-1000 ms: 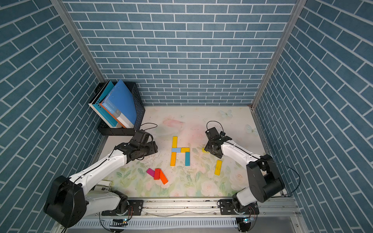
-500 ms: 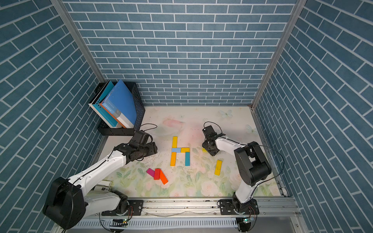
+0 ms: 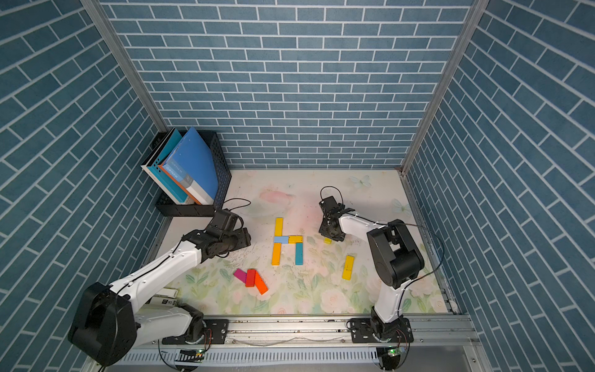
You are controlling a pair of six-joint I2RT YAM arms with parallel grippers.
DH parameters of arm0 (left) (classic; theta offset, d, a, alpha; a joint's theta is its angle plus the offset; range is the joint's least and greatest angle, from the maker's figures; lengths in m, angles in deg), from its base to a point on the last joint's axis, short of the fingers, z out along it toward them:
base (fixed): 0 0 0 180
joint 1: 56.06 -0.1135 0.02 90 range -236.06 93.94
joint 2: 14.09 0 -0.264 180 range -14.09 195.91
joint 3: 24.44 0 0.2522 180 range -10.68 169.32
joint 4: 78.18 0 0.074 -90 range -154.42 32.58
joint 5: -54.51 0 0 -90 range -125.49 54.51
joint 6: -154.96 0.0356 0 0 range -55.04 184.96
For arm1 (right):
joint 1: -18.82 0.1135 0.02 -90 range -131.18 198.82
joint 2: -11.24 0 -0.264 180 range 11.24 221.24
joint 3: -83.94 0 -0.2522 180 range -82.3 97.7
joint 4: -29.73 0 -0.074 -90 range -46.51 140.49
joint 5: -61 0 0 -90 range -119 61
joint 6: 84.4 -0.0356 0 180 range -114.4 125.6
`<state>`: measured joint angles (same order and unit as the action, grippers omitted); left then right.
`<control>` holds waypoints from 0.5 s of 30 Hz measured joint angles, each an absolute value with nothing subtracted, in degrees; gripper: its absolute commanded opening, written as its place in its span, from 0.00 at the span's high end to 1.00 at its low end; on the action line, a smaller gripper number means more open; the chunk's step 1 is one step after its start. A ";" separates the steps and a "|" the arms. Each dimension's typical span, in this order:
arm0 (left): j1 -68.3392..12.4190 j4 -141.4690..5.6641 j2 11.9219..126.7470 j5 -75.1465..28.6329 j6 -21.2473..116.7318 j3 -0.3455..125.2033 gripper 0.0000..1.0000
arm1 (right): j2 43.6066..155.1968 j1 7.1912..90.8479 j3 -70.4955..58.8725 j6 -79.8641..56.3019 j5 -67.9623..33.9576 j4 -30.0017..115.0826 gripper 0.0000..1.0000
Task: Assemble the letter h with building blocks
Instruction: Adjust the building block at the center of the board.
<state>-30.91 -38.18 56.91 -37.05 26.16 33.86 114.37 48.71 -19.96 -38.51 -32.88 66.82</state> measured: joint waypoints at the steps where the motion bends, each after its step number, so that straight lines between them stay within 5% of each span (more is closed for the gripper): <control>1: -30.91 -38.27 56.91 -37.01 26.16 33.86 0.28 | 114.37 48.88 -19.76 -36.13 -32.88 67.20 0.88; 15: -30.91 -38.55 57.45 -36.46 25.22 32.72 0.29 | 118.50 50.61 -14.14 -23.19 -30.65 68.57 0.84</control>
<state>-30.91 -38.55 57.45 -36.46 25.22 32.72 118.50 50.61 -14.14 -23.19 -30.65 68.57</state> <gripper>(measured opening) 0.713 0.321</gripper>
